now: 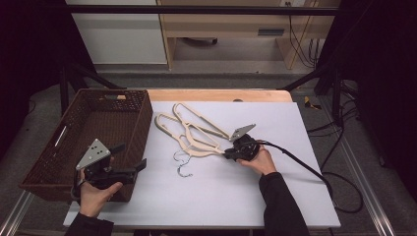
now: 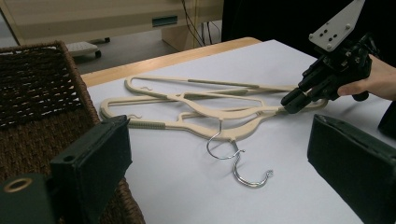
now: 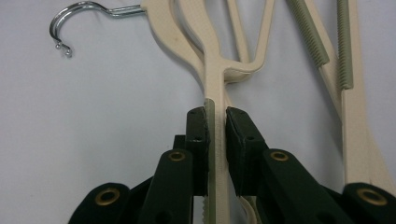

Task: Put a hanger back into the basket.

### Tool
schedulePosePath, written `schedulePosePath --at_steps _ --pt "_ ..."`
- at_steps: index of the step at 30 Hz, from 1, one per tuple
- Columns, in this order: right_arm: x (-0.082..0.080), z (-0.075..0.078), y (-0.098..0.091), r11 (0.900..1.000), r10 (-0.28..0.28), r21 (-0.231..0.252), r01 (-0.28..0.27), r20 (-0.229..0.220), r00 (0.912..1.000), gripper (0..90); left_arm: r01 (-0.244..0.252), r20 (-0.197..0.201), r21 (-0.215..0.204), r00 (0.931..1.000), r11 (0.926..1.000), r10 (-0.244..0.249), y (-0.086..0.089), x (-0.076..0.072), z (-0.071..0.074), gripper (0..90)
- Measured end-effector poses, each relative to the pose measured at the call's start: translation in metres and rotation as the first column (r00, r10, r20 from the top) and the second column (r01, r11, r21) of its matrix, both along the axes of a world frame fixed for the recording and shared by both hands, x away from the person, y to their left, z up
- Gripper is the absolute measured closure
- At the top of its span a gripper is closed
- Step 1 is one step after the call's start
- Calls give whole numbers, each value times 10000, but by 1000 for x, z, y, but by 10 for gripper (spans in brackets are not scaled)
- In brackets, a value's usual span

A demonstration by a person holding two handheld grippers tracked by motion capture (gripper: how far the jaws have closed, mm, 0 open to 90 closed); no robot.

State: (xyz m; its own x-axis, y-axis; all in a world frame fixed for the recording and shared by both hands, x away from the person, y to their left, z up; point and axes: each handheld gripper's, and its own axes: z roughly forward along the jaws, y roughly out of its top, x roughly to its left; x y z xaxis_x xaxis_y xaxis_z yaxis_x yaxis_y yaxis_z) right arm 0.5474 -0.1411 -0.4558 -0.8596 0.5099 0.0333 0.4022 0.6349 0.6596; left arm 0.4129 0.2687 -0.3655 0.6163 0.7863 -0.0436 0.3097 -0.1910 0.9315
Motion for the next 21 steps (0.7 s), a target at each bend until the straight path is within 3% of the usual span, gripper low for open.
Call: schedulePosePath --at_steps 4,6,12,17,21 --pt "-1 5 -1 9995 -80 305 84 -133 9999 796 27 -8 -12 10000 10000 -27 -1 0 0 60" --pt "-2 12 -4 9985 -240 477 261 -428 9988 797 72 -14 -11 10000 10000 -72 -3 -1 0 61" --pt "-6 20 -7 9961 -332 800 380 -609 9976 797 387 -197 -44 9991 9992 -388 -17 -1 -3 65" --pt "-9 25 -9 9936 -383 1036 448 -640 9972 797 946 -422 212 9947 9953 -937 -45 -1 -10 65" --pt "-11 29 -11 9930 -401 1087 465 -601 9974 797 1106 -579 440 9925 9929 -1080 -58 5 -13 65"
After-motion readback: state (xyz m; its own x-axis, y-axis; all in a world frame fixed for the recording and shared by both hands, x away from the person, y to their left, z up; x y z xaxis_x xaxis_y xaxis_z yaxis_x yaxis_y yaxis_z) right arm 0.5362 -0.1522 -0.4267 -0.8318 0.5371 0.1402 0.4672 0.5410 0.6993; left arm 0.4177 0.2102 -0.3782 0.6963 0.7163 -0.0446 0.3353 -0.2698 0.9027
